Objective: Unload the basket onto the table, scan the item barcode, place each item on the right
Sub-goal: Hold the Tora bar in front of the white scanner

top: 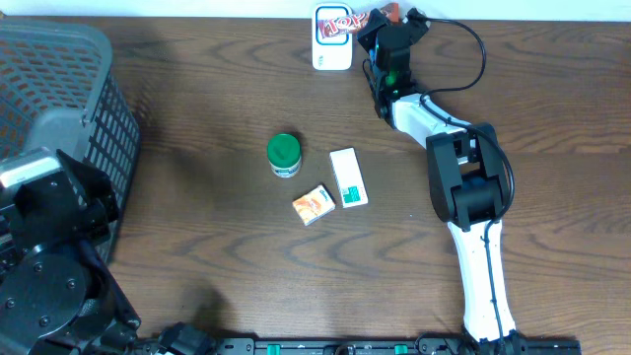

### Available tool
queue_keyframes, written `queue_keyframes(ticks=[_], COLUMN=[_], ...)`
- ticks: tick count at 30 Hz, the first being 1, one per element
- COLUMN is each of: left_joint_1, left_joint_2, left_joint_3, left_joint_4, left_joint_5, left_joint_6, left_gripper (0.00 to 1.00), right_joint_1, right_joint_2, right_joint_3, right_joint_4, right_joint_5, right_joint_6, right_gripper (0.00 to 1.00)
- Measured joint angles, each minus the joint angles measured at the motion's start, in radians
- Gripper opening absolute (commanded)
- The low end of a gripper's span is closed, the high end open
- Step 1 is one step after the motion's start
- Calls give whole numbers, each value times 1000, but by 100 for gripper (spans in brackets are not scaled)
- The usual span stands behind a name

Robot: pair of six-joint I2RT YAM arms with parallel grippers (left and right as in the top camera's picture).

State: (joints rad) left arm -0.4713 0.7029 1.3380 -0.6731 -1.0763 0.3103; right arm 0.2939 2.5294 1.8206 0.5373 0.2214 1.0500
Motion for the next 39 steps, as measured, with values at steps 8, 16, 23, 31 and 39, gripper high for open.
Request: queue_keyframes(ticks=[8,16,23,31,39], left_joint_1=[0,0,0,0,0], left_joint_2=[0,0,0,0,0], left_joint_3=[0,0,0,0,0], left_joint_4=[0,0,0,0,0], left_joint_5=[0,0,0,0,0], left_joint_6=[0,0,0,0,0], left_gripper=[98,98,98,98,98], right_joint_1=[14,47,48,35,29], right_joint_2=[2,66,79,79,56], right_joint_3=[24,153,153,155,168], right_joint_4=[-20,-63,-92,-117,-204], right_joint_5=[3,3,4,1,-50], right_joint_6=[18,29,3,-11,-144], right_gripper=[1,1,1,1,1])
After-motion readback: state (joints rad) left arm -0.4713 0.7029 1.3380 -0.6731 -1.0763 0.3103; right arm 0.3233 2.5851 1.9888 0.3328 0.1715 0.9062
